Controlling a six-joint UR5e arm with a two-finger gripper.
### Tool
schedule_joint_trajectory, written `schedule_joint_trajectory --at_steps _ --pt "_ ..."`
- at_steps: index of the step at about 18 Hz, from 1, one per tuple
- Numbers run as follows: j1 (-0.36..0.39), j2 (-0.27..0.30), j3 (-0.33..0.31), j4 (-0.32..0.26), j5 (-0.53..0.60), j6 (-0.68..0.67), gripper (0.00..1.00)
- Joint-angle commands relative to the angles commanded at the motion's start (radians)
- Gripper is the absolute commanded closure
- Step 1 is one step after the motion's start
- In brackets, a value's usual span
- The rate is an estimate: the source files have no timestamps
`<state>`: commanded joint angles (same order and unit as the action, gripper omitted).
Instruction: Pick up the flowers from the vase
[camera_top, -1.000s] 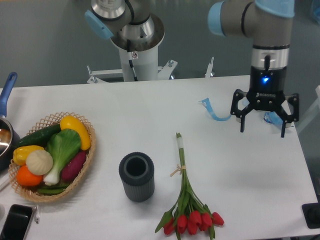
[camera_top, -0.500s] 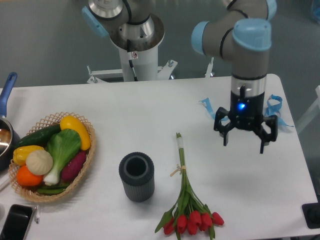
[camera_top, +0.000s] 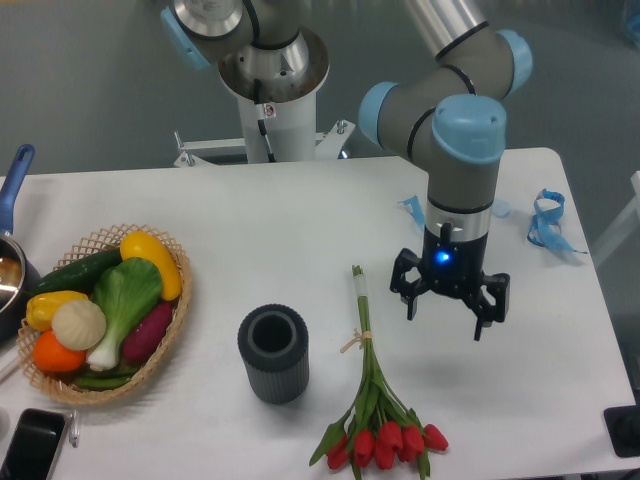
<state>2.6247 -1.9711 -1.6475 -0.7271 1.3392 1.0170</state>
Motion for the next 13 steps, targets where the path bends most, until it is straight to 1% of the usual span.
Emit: schedule_joint_trajectory --at_steps 6,13 --pt "-0.003 -0.008 -0.002 0.0 0.002 -0.002 0.0" --pt "-0.003 -0.003 0.02 0.003 0.0 0.008 0.0"
